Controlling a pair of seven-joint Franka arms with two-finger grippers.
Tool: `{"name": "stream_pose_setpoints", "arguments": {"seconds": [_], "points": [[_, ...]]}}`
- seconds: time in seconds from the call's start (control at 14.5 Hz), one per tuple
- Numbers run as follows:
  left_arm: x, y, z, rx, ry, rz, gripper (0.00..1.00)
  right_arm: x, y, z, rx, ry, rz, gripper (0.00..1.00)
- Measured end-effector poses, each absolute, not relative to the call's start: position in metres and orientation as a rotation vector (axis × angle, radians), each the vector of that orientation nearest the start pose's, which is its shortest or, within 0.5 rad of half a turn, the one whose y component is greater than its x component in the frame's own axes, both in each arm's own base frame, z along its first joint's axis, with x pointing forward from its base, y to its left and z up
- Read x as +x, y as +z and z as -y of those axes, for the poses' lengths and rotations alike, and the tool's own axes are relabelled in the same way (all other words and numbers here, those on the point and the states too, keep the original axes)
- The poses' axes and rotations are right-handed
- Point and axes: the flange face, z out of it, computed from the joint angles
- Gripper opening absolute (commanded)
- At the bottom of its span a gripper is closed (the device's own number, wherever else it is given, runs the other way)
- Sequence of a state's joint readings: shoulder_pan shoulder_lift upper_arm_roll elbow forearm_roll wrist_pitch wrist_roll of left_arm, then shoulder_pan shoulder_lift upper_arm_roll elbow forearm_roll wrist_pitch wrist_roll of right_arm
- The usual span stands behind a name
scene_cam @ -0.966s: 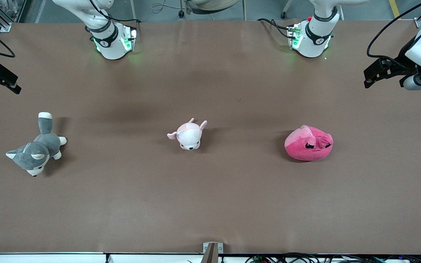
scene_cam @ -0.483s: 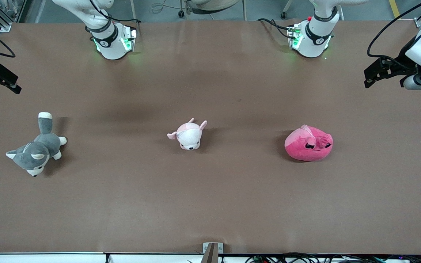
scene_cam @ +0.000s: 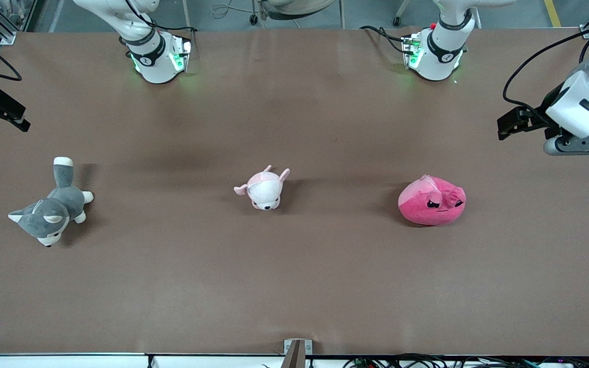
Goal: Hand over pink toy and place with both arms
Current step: 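Lower the left gripper over the pink plush toy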
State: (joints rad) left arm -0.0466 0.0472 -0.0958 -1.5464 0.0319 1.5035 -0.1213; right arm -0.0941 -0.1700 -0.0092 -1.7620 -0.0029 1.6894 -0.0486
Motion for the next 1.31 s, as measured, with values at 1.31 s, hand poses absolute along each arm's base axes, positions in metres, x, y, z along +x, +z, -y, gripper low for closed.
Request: {"name": "stream_pose_setpoints", "arguments": {"seconds": [1.31], "points": [[0.597,0.407,0.072,-3.129,0.007,0.104,0.85,0.512,0.630,0.054,-3.146,-0.138,-0.086,1.00]]}}
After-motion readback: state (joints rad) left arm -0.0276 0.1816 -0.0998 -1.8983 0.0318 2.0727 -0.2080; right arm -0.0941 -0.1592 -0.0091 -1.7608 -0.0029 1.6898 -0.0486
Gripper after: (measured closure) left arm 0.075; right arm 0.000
